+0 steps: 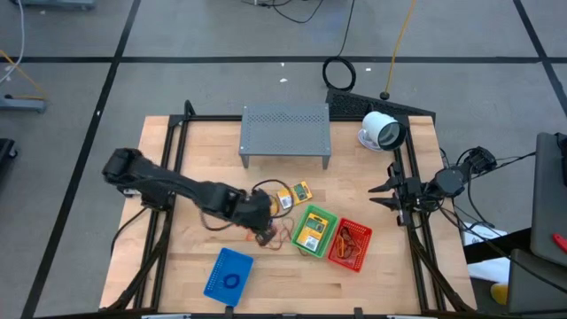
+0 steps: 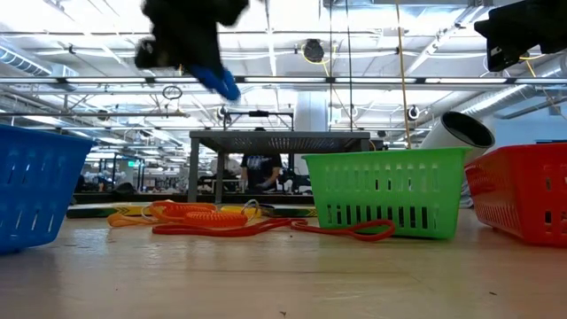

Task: Pick & Place Office Desk Supplies
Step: Put the blue spring rubberband band into the blue bin

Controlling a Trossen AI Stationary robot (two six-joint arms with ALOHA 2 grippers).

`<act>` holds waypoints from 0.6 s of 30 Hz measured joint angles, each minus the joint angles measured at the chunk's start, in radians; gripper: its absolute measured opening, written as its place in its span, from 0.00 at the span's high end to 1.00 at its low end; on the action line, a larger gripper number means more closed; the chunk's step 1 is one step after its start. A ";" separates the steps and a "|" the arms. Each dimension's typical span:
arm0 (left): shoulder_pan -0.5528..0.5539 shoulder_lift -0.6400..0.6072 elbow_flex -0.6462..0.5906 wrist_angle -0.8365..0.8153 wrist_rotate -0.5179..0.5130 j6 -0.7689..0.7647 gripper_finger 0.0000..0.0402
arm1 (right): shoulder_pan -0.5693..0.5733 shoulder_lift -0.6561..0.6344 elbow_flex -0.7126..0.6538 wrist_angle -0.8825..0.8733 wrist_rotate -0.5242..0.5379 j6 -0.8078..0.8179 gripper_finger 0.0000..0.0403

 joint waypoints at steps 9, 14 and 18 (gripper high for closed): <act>-0.180 -0.088 0.002 -0.185 0.067 -0.269 0.96 | 0.000 0.000 0.000 0.000 0.000 0.000 0.76; -0.283 -0.065 -0.041 -0.205 0.111 -0.414 0.97 | 0.000 0.000 0.000 0.000 0.000 0.000 0.77; -0.312 -0.068 -0.150 -0.044 0.146 -0.477 0.97 | 0.000 0.000 0.000 0.000 0.000 0.000 0.76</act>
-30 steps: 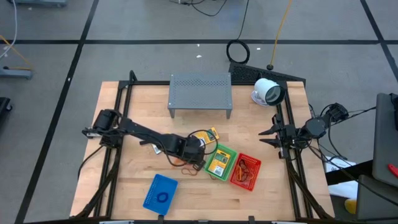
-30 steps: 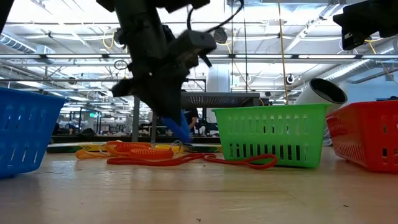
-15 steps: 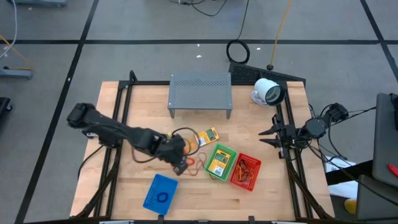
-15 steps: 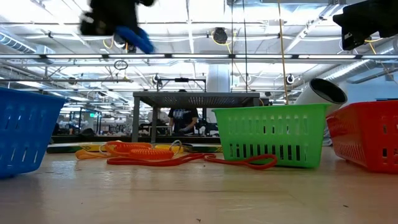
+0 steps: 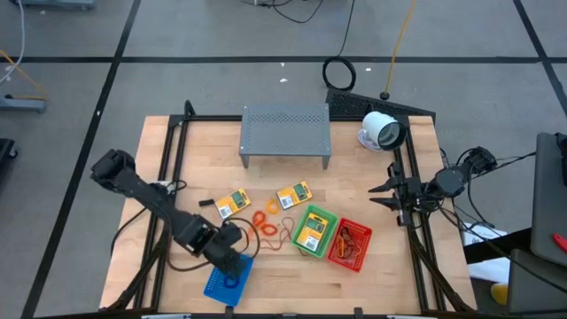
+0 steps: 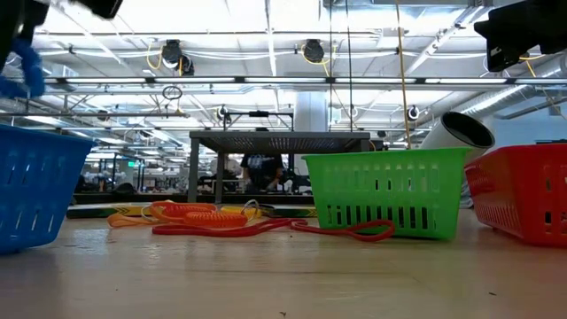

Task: Pick & Place Office Desk Supplies
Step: Put the blue spring rubberband band into the blue bin, then put the orange spring rubberband band into the blue bin

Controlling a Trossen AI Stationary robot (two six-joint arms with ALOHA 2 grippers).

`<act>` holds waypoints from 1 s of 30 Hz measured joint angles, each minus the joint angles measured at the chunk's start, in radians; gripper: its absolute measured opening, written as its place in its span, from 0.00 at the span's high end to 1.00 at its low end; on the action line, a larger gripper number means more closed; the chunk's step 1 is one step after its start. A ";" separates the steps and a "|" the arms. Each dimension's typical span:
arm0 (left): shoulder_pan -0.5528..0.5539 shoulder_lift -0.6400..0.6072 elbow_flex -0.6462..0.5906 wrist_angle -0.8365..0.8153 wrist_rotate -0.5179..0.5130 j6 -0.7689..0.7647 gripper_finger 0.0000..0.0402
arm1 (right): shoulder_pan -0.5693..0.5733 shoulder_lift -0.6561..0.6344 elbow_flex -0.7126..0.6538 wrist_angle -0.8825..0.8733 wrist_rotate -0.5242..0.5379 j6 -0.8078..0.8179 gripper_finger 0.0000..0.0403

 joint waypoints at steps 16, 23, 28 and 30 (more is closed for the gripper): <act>-0.022 0.002 -0.214 0.271 0.002 -0.085 0.90 | 0.000 0.000 0.000 0.000 0.000 0.000 0.77; -0.022 0.002 -0.214 0.283 0.002 -0.079 0.72 | 0.000 0.000 0.000 0.000 0.000 0.000 0.76; -0.021 0.002 -0.214 0.284 0.025 -0.070 0.62 | 0.000 0.000 0.000 0.000 0.000 0.000 0.77; -0.016 0.002 -0.214 0.290 0.040 -0.062 0.58 | 0.000 0.000 0.000 0.000 0.000 0.000 0.76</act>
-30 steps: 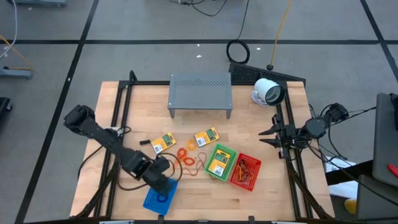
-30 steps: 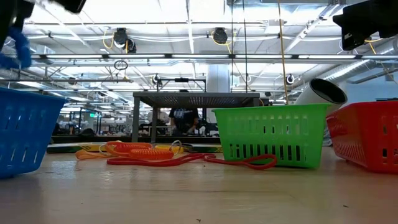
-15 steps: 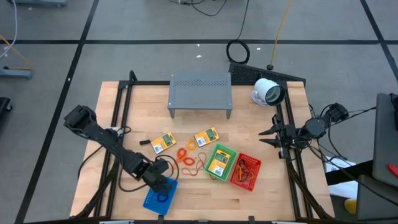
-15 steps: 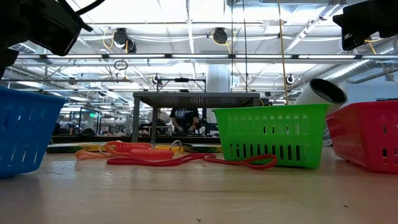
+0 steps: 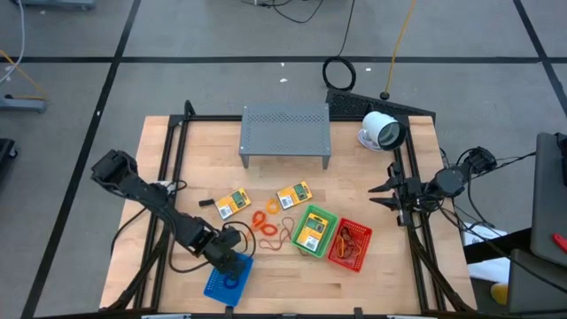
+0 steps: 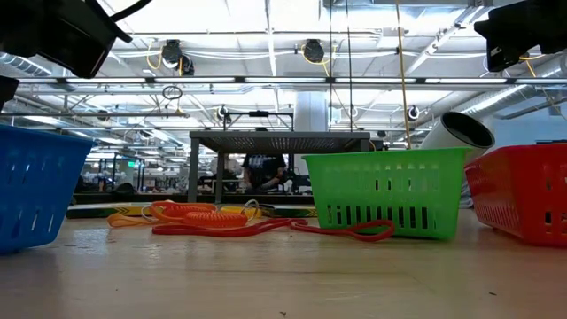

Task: Pick & Place Office Desk Supplies
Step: Put the orange spring rubberband band into the blue bin

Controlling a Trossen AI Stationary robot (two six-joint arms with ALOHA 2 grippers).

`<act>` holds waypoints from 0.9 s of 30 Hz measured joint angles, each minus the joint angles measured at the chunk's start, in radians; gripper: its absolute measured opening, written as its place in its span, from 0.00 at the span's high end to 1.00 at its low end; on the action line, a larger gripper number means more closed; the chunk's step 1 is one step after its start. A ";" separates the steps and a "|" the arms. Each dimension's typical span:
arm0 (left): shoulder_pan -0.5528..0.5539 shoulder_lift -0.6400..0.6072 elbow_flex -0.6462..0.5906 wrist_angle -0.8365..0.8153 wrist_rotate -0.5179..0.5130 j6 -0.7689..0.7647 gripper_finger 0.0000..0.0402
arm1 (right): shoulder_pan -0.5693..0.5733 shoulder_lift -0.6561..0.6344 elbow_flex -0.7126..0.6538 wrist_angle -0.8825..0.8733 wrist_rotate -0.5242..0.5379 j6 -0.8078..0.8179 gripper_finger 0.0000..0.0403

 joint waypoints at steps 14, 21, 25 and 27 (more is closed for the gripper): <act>0.084 -0.026 0.122 -0.062 0.057 0.294 0.53 | 0.000 0.000 0.000 0.000 0.000 0.000 0.76; 0.146 -0.010 0.319 -0.270 -0.049 0.617 0.57 | 0.000 0.000 0.000 0.000 0.000 0.000 0.76; 0.216 0.041 0.387 -0.299 -0.057 0.781 0.62 | 0.000 0.000 0.000 0.000 0.000 0.000 0.76; 0.251 0.070 0.408 -0.303 -0.058 0.856 0.65 | 0.000 0.000 0.000 0.000 0.000 0.000 0.77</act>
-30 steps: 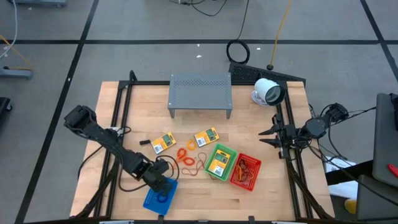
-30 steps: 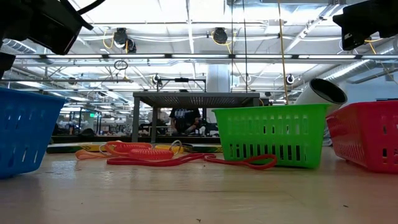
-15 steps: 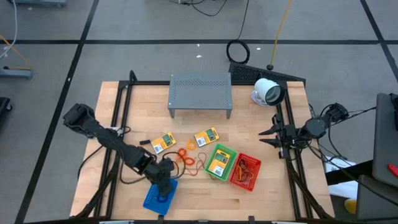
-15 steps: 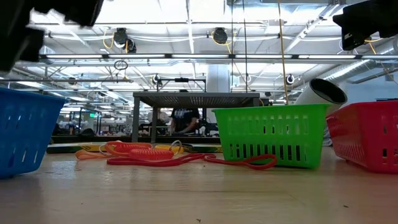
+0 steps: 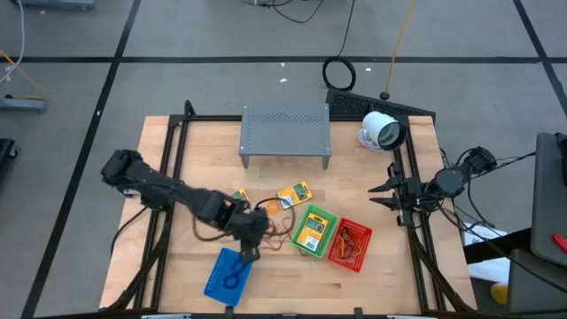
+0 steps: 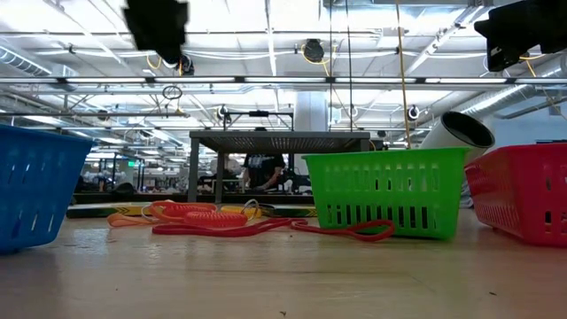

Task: Pick & Place Office Desk Supplies
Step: Put the orange spring rubberband band into the blue bin

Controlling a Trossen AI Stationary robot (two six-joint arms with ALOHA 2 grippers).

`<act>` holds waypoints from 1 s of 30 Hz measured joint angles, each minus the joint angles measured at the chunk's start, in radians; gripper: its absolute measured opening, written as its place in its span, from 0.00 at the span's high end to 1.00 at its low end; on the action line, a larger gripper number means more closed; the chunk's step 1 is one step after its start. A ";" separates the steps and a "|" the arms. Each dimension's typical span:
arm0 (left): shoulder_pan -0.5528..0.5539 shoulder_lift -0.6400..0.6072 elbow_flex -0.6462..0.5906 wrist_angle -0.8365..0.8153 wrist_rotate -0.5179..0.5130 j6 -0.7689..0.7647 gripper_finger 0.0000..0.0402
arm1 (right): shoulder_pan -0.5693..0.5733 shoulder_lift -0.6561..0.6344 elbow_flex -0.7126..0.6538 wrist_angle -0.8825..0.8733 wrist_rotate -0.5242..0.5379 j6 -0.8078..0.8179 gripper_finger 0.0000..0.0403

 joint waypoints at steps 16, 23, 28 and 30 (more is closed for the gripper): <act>0.187 0.376 0.328 -0.105 0.046 0.333 0.72 | 0.000 0.000 0.000 0.000 0.000 0.000 0.76; 0.172 0.419 0.345 -0.192 -0.048 0.218 0.64 | 0.000 0.000 0.000 0.000 0.000 0.000 0.77; 0.160 0.425 0.346 -0.199 -0.049 0.084 0.61 | 0.000 0.000 0.000 0.000 0.000 0.000 0.76; 0.158 0.433 0.344 -0.199 -0.046 0.030 0.61 | 0.000 0.000 0.000 0.000 0.000 0.000 0.76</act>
